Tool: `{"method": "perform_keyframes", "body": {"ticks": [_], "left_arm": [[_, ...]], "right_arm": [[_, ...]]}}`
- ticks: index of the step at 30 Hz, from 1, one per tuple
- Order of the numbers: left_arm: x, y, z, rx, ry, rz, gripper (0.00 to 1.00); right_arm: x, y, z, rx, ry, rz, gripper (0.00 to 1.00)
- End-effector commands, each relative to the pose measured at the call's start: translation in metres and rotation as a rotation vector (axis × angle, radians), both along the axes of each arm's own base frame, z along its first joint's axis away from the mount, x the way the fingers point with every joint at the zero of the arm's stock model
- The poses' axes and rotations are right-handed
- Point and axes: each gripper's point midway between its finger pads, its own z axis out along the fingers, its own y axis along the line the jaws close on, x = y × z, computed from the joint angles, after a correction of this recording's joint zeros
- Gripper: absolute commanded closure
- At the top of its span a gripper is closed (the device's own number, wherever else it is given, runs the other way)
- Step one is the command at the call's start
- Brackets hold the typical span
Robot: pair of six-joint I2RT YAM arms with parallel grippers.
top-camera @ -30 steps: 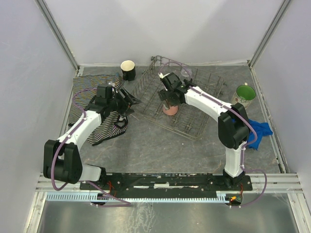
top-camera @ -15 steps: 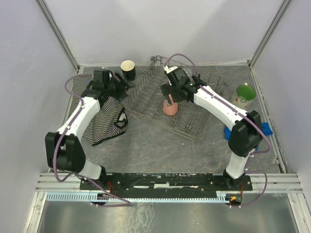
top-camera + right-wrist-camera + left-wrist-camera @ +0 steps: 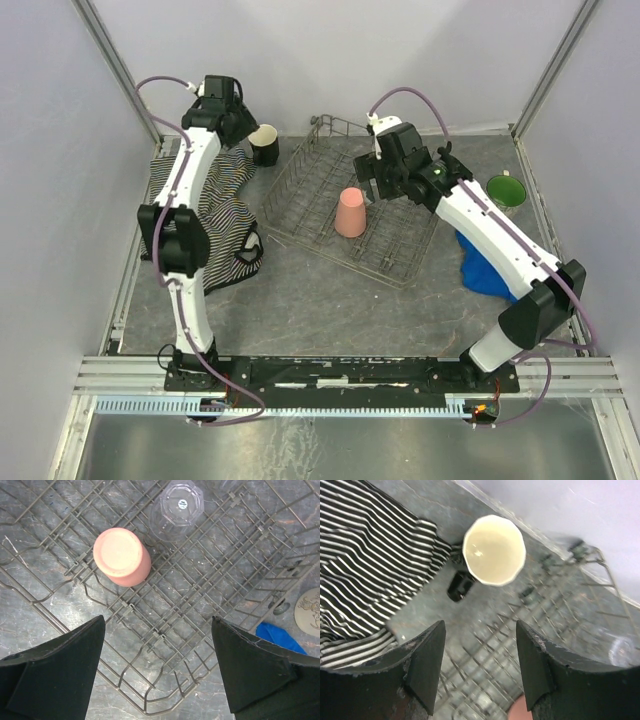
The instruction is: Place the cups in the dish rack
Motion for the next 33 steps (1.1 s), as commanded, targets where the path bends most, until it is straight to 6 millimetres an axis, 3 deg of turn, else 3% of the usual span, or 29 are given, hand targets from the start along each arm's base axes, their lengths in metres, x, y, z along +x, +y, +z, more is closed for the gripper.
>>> {"method": "perform_keyframes", "body": {"ticks": [1,8,11,17,19,33], "left_arm": [[0.012,0.035,-0.012,0.252,0.058,-0.002,0.38],[0.038,0.052,-0.041,0.22,0.062,-0.024,0.43],[0.046,0.046,-0.047,0.184,0.046,-0.055,0.43],[0.061,0.028,-0.036,0.109,-0.037,-0.111,0.4],[0.066,0.023,-0.052,0.087,-0.027,-0.135,0.4],[0.083,0.015,-0.071,0.065,-0.042,-0.156,0.36]], "right_arm": [[0.0,-0.014,0.022,-0.001,-0.033,-0.02,0.06],[0.001,-0.036,0.02,-0.049,-0.001,-0.081,0.06],[0.001,-0.039,0.015,-0.067,0.02,-0.088,0.07],[0.001,-0.037,0.002,-0.07,0.054,-0.092,0.07],[0.001,-0.038,-0.001,-0.078,0.058,-0.097,0.07],[0.003,-0.042,-0.003,-0.108,0.072,-0.114,0.07]]}}
